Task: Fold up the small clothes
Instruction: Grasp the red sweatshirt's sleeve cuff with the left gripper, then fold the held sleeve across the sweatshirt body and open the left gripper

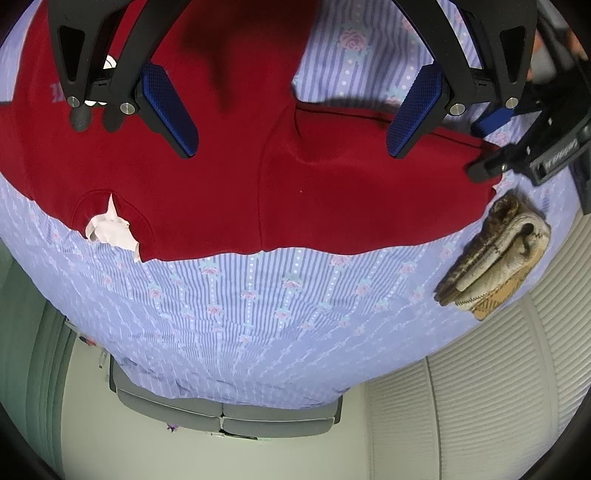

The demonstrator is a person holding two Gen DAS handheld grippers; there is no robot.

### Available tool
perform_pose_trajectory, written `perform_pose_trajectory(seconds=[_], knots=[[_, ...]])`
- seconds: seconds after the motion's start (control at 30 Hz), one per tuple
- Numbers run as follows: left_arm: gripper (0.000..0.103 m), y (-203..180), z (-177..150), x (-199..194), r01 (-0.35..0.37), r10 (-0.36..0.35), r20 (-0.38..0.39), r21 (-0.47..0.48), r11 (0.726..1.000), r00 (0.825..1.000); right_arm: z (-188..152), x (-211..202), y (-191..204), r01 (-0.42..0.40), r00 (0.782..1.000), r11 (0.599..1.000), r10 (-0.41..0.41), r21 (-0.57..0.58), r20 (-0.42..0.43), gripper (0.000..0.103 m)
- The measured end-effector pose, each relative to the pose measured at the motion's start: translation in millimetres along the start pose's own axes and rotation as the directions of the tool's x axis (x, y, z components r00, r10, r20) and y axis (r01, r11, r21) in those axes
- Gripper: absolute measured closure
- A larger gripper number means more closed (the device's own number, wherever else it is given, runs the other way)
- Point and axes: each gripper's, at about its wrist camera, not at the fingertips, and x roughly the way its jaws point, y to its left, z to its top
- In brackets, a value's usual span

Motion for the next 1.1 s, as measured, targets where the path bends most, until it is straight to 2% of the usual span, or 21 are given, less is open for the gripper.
perform_pose_trajectory(seconds=[0.1, 0.13, 0.17, 0.23, 0.3, 0.43, 0.47, 0.53, 0.6, 0.67, 0.7, 0.9, 1.0, 1.1], knots=[[0.034, -4.4, 9.7, 3.3, -0.009, 0.008, 0.024, 0.025, 1.000, 1.000, 0.4, 0.5, -1.4, 0.016, 1.000, 1.000, -0.016, 0.002, -0.003, 0.001], [0.038, -4.1, 12.6, 4.4, -0.018, 0.017, 0.027, 0.026, 1.000, 0.999, 0.7, 0.7, -2.4, 0.018, 1.000, 1.000, -0.018, 0.006, -0.005, 0.001], [0.049, -3.0, 15.1, 4.2, -0.030, 0.029, 0.030, 0.019, 0.999, 0.999, 0.7, 0.7, -3.6, 0.022, 1.000, 1.000, -0.022, 0.010, -0.008, 0.001], [0.055, -2.0, 18.5, -0.7, -0.039, 0.038, 0.049, 0.022, 0.999, 0.998, 0.9, 0.4, -6.4, 0.024, 1.000, 1.000, -0.024, 0.018, -0.014, 0.001], [0.063, -8.4, 17.4, -7.3, -0.075, 0.069, 0.075, 0.092, 0.993, 0.995, 0.1, -2.2, -8.4, 0.023, 1.000, 0.999, -0.023, 0.022, -0.014, 0.001], [0.068, -38.6, 7.4, -24.5, -0.151, 0.106, 0.173, 0.269, 0.951, 0.979, -3.0, -10.3, -13.7, 0.028, 1.000, 0.999, -0.028, 0.023, -0.004, 0.001], [0.069, -50.5, 4.2, -28.5, -0.178, 0.117, 0.202, 0.320, 0.931, 0.972, -3.9, -12.0, -15.4, 0.030, 1.000, 0.999, -0.030, 0.024, -0.004, 0.001], [0.069, -80.3, -4.2, -36.0, -0.244, 0.130, 0.270, 0.445, 0.862, 0.954, -5.4, -16.7, -21.1, 0.028, 1.000, 0.999, -0.028, 0.026, -0.002, 0.001], [0.069, -113.8, -17.8, -43.0, -0.301, 0.119, 0.335, 0.568, 0.766, 0.935, -6.6, -22.8, -28.7, 0.028, 1.000, 0.999, -0.029, 0.030, 0.007, 0.001], [0.070, -143.4, -31.0, -47.5, -0.320, 0.088, 0.364, 0.649, 0.690, 0.927, -6.6, -31.1, -40.3, 0.035, 0.999, 0.998, -0.036, 0.048, 0.022, 0.001], [0.071, -157.3, -34.5, -47.5, -0.320, 0.073, 0.367, 0.677, 0.662, 0.927, -6.2, -36.8, -49.2, 0.039, 0.999, 0.997, -0.041, 0.064, 0.032, 0.001], [0.072, -237.2, -66.3, -34.3, -0.248, -0.022, 0.311, 0.795, 0.553, 0.950, -0.2, -62.6, -98.8, 0.048, 0.995, 0.990, -0.058, 0.135, 0.075, 0.001], [0.072, -269.9, -94.6, -19.0, -0.200, -0.038, 0.253, 0.841, 0.503, 0.967, 0.7, -77.1, -129.0, 0.082, 0.990, 0.982, -0.100, 0.169, 0.101, 0.001], [0.073, -292.1, -129.5, 7.6, -0.169, -0.024, 0.200, 0.881, 0.442, 0.980, -2.8, -89.7, -165.5, 0.107, 0.984, 0.971, -0.134, 0.214, 0.114, 0.001]])
